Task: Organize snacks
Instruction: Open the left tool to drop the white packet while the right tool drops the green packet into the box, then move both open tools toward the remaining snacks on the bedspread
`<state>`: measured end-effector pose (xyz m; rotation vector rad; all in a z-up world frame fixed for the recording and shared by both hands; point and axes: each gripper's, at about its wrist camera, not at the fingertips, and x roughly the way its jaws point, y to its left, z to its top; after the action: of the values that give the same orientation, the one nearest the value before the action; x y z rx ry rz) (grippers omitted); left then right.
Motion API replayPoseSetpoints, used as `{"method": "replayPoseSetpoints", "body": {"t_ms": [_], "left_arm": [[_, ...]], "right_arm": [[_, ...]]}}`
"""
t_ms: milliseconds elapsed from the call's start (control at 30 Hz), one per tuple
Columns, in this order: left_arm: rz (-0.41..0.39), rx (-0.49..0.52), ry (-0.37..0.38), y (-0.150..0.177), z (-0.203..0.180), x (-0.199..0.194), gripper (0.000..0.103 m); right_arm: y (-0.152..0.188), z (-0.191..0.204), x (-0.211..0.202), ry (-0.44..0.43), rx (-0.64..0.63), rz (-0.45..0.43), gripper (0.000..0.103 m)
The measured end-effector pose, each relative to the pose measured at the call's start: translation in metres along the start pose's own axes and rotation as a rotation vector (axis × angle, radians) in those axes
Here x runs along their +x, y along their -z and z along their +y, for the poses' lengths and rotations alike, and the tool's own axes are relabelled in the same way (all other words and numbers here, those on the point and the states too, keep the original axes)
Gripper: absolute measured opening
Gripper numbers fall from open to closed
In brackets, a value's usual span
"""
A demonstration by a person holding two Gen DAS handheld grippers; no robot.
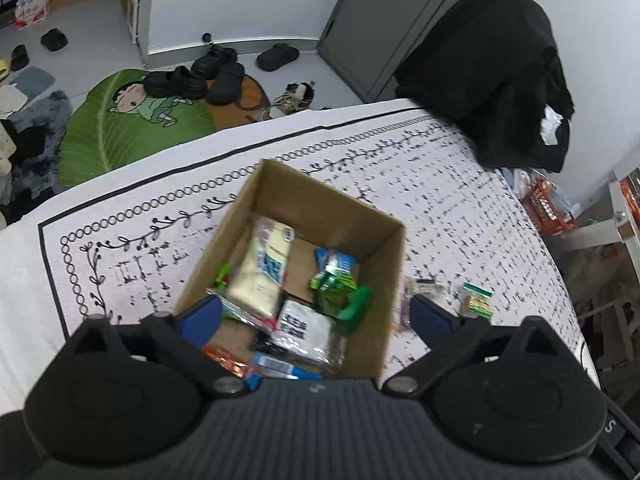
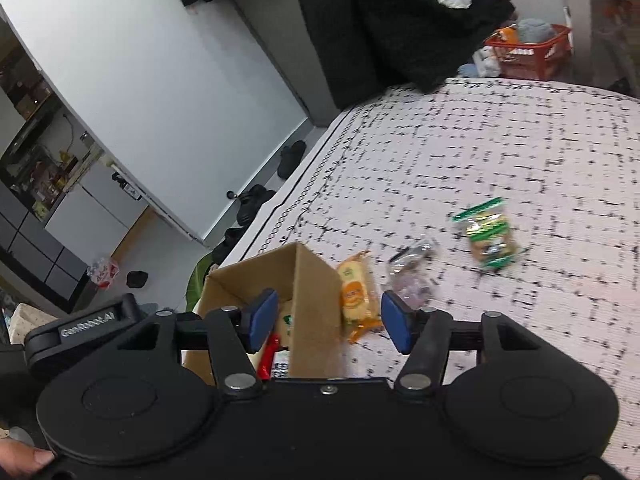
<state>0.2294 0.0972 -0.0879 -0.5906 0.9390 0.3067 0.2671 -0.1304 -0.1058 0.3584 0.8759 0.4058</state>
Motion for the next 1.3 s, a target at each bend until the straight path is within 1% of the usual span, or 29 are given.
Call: {"method": "replayPoseSetpoints", "body": {"t_ms": [167,333,533,667,767,1100,1167,1300], "left_arm": [[-0.018,0.018,-0.001,0.009,-0.015,-0.009,0.103],[-0.018,0.041,0.006,0.021,-0.028,-0.017,0.103],[-0.012,0.057,0.018,0.036,-0.043,-0.021,0.103],[0.005,0.075,0.000,0.045,-0.056,-0.020,0.103],[0.015,0.094,0.001,0.051,-0.066,-0.019,0.103],[-0.030,0.153,-0.021,0.065,-0.097,-0.017,0.102],[-0.045,0.166,-0.041,0.066,-0.103,-0.015,0.102],[-0.052,0.166,-0.051,0.065,-0.111,-0.007,0.100]], "right_arm": [[0.001,-0.015,-0.017,0.010,0.008,-0.022,0.064],[0.002,-0.032,-0.032,0.027,0.015,-0.044,0.079],[0.003,-0.050,-0.045,0.024,0.012,-0.055,0.087],[0.004,-0.063,-0.051,0.026,0.018,-0.061,0.089],[0.004,-0.073,-0.055,0.024,0.024,-0.063,0.089],[0.000,-0.100,-0.056,0.022,0.029,-0.058,0.089],[-0.001,-0.108,-0.054,0.020,0.043,-0.058,0.088],[-0.001,-0.118,-0.049,0.016,0.064,-0.054,0.088]]}}
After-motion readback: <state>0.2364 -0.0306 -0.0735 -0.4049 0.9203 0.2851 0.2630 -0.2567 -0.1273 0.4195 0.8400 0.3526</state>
